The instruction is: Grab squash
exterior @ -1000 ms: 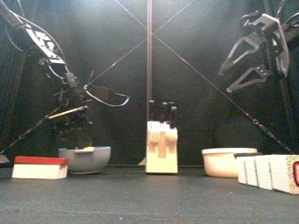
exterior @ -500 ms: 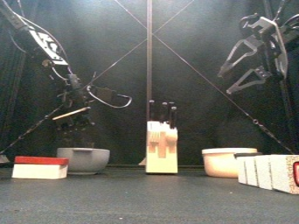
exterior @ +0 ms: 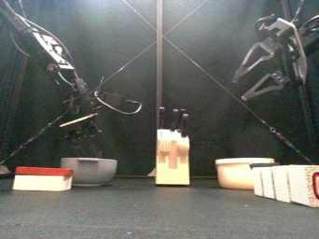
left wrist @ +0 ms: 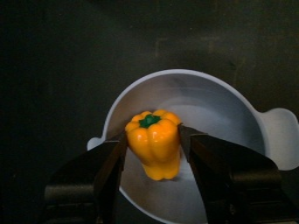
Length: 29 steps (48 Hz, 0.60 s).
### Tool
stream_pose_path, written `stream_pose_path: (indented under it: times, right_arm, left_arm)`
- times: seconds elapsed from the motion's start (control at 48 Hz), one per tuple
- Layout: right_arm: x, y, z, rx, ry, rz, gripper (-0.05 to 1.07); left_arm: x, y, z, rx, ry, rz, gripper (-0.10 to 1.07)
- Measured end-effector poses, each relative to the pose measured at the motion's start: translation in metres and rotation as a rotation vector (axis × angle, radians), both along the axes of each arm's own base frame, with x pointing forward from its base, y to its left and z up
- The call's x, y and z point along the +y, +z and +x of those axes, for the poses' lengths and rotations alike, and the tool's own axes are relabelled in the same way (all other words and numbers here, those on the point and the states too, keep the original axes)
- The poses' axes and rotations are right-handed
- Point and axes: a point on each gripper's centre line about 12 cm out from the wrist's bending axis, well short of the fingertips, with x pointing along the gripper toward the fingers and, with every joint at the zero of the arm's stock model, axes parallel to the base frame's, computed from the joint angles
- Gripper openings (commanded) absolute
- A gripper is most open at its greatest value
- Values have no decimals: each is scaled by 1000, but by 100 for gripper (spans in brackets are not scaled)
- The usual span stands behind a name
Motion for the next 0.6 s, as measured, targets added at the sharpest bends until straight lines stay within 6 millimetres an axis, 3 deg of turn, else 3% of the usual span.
stream_pose_path:
  times: [0.292, 0.604]
  right_arm:
    - [0, 0, 0, -1, 1, 1, 95]
    - [0, 0, 0, -1, 2, 0, 95]
  left_arm:
    - [-2, 25, -2, -70, 5, 17, 83]
    - [-13, 27, 1, -75, -22, 10, 83]
